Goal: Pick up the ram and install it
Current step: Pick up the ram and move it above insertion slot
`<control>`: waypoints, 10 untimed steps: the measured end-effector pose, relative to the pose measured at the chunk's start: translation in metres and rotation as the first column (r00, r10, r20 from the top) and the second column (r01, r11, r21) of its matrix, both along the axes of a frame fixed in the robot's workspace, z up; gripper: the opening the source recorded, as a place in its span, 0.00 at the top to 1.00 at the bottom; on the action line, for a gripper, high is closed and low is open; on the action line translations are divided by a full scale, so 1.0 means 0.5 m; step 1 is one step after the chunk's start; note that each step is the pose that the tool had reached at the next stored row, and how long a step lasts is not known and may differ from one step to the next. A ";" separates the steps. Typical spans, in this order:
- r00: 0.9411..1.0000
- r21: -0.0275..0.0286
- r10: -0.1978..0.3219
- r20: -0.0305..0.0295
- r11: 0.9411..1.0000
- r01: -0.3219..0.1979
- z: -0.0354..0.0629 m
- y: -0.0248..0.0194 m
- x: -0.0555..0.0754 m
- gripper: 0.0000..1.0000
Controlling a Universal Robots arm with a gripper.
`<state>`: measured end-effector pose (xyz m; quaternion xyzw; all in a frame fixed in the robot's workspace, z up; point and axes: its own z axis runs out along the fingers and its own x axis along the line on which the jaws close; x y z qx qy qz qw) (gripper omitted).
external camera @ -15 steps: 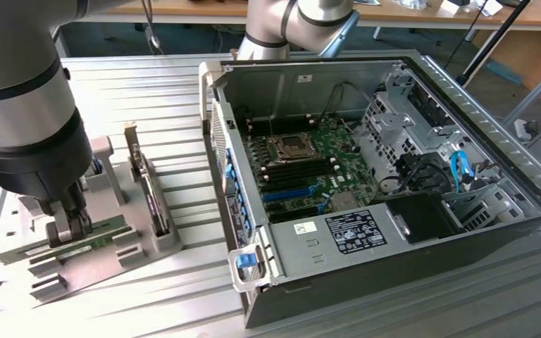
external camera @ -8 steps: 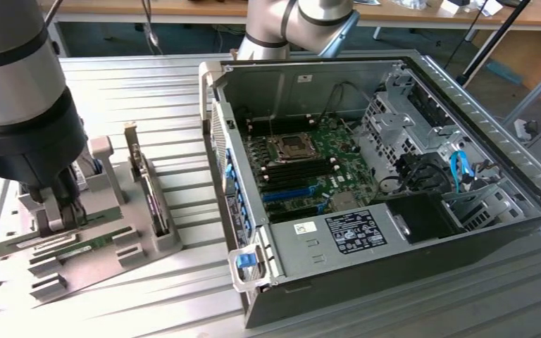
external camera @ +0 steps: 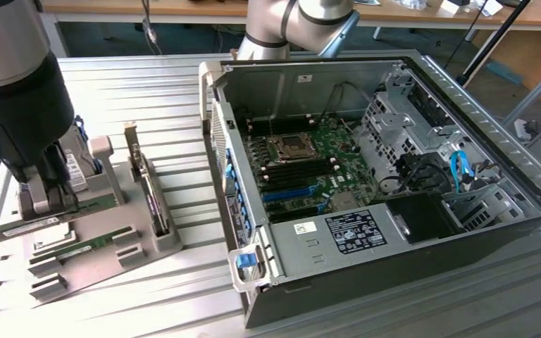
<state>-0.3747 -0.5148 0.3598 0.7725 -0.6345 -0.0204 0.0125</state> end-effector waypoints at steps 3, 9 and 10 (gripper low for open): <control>1.000 0.000 0.000 0.000 1.000 0.000 0.010 0.0000 0.000 0.88; 1.000 0.000 0.000 0.000 1.000 0.000 0.031 0.0000 0.000 0.88; 1.000 0.000 0.000 0.000 1.000 0.000 0.033 0.0000 0.000 0.88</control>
